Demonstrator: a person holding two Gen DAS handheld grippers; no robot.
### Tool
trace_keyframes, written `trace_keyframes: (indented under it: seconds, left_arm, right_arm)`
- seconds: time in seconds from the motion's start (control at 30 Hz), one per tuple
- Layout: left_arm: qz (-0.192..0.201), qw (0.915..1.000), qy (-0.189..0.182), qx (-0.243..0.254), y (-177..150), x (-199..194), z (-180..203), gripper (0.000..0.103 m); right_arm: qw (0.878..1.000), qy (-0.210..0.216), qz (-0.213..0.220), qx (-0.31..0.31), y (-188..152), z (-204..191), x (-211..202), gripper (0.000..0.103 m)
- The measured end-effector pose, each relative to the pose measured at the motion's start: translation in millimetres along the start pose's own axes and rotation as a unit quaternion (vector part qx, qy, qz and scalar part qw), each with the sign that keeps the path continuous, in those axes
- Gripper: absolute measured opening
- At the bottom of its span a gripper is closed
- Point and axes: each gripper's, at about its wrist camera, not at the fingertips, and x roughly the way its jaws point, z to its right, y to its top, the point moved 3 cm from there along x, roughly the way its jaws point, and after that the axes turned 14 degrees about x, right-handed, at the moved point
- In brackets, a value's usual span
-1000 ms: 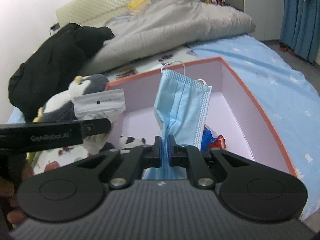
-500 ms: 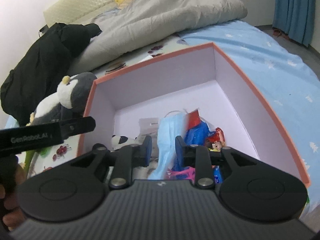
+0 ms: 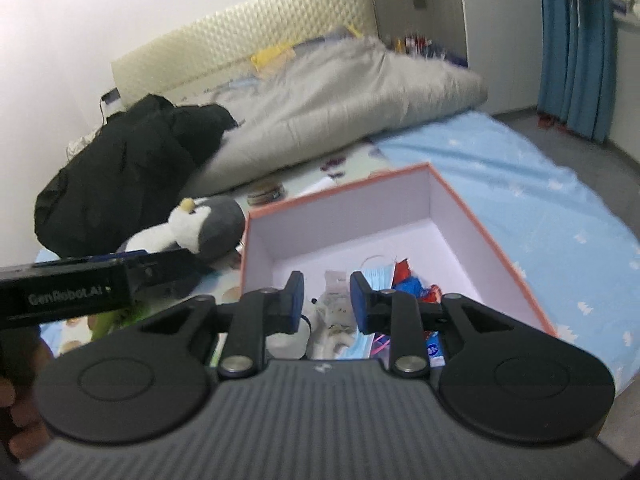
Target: Organize soft objects
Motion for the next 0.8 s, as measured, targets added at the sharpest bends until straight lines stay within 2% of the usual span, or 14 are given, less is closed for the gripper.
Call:
trace_keyframes:
  seconds: [0.33, 0.5, 0.8]
  left_arm:
    - [0.051, 0.9985, -0.004, 0.02, -14, -99, 24, 0.063]
    - [0.066, 0.9972, 0.004, 0.034, -31, -144, 38, 0.065]
    - [0.053, 0.9981, 0.001, 0.033, -79, -185, 56, 0.065]
  right_arm:
    - [0.999, -0.002, 0.052, -0.01, -22, -14, -84, 0.03]
    - [0.998, 0.003, 0.062, -0.016, -42, -17, -112, 0.03]
    - [0.998, 0.001, 0.061, -0.014, -79, -16, -139, 0.029]
